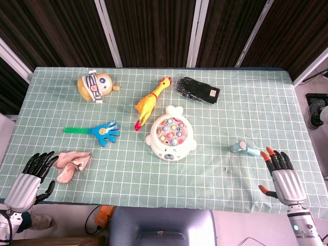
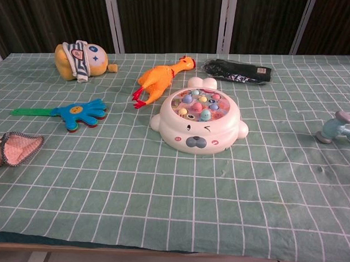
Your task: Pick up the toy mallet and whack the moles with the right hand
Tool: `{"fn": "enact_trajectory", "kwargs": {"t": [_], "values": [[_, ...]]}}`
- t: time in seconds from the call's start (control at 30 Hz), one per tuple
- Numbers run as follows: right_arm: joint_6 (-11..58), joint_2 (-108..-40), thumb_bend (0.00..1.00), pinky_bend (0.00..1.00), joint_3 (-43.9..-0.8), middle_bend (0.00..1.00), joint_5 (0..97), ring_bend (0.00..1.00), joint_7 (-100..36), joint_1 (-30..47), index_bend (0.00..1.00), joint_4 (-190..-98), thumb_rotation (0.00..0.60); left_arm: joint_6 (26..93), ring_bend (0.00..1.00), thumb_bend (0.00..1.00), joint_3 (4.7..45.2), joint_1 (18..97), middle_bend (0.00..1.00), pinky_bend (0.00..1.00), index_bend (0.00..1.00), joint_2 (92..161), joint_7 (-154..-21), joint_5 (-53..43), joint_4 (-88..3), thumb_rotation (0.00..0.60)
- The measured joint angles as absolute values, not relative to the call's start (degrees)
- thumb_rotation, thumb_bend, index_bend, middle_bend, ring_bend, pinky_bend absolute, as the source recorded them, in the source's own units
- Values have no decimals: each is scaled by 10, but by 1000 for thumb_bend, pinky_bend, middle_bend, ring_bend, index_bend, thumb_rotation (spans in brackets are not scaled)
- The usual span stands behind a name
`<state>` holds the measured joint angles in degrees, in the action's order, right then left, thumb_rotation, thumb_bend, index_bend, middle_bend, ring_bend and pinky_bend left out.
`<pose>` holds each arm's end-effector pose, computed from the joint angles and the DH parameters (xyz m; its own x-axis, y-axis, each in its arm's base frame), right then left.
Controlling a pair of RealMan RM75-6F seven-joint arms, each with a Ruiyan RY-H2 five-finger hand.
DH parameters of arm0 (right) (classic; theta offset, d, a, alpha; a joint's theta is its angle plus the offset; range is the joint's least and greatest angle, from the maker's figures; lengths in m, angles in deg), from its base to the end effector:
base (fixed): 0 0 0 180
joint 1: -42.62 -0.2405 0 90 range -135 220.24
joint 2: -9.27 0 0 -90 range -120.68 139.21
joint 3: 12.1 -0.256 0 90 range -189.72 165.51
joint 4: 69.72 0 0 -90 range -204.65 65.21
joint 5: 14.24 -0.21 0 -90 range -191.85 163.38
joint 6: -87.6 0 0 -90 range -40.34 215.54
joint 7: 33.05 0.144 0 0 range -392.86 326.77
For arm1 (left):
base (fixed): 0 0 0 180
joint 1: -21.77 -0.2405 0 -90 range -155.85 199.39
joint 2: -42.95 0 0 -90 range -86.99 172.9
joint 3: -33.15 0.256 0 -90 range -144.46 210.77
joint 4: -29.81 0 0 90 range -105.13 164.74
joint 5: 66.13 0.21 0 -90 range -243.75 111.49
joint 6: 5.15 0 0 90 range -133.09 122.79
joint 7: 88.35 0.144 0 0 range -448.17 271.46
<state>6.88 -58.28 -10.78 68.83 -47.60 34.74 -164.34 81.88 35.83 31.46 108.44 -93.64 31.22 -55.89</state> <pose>-0.3039 -0.1790 0.1185 0.5339 -0.1357 0.8346 -0.8448 -0.0436 0.5333 -0.2974 0.1850 0.1414 0.4159 0.0401 0.9085 0.8791 -0.2736 -0.3903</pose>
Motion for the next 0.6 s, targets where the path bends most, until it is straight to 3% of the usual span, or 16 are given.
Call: {"fn": "enact_trajectory", "kwargs": {"t": [0.33,0.43,0.6], "values": [[83,-610,191,0,-126,0,695,0,-424,333,9,-1602,600,821,0,499,360,314,0,0,0,1079,-952,317,-560,600],[98,-625,191,0,-142,0,678,0,-384,325,51,-1569,600,820,0,498,362,315,0,0,0,1075,-966,320,-558,600],[148,-662,191,0,-166,0,644,0,-321,304,222,-1492,600,809,0,498,366,321,0,0,0,1068,-990,322,-552,600]]}}
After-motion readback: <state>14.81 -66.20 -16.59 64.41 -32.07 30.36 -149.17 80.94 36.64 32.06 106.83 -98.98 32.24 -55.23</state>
